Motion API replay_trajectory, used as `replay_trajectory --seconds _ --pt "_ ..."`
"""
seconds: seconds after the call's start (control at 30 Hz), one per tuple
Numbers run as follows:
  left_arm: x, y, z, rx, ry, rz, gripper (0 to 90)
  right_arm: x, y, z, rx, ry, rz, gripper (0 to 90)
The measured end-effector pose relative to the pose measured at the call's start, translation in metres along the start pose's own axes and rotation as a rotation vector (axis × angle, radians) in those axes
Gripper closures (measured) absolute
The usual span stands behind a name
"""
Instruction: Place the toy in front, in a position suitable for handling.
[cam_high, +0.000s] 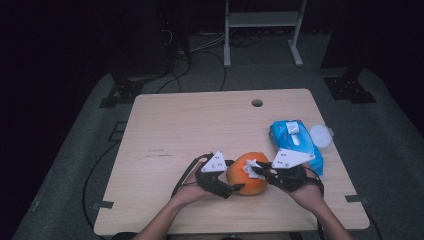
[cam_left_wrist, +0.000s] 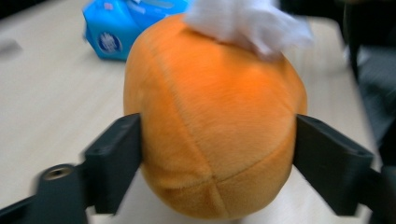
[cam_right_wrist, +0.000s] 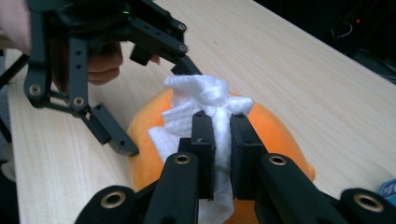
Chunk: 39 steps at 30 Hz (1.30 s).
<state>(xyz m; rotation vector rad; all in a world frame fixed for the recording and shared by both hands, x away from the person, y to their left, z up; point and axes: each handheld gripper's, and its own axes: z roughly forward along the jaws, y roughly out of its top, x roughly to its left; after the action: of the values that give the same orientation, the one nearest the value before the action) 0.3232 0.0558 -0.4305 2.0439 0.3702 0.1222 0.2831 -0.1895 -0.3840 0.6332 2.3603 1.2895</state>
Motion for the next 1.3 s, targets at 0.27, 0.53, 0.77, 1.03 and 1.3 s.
replay_trajectory --seconds 0.27,0.53,0.77,1.03,1.3 --pt "-0.017 0.003 -0.001 0.048 0.078 0.221 30.3 0.032 0.015 0.014 0.019 0.05 -0.1 81.5" --pt "-0.009 -0.001 -0.002 0.021 0.017 0.114 23.6 0.001 0.007 -0.003 0.02 -0.049 -0.046 81.4" --pt "-0.019 0.007 0.003 0.03 0.048 0.151 26.8 0.021 0.012 0.005 0.024 0.032 -0.051 81.6" --pt "-0.027 0.002 0.0 0.051 0.055 0.29 30.3 0.006 0.012 -0.001 0.035 -0.053 -0.048 81.5" --pt "-0.018 0.006 0.011 0.062 0.001 0.122 14.3 0.001 0.007 -0.006 0.014 -0.013 -0.001 81.7"
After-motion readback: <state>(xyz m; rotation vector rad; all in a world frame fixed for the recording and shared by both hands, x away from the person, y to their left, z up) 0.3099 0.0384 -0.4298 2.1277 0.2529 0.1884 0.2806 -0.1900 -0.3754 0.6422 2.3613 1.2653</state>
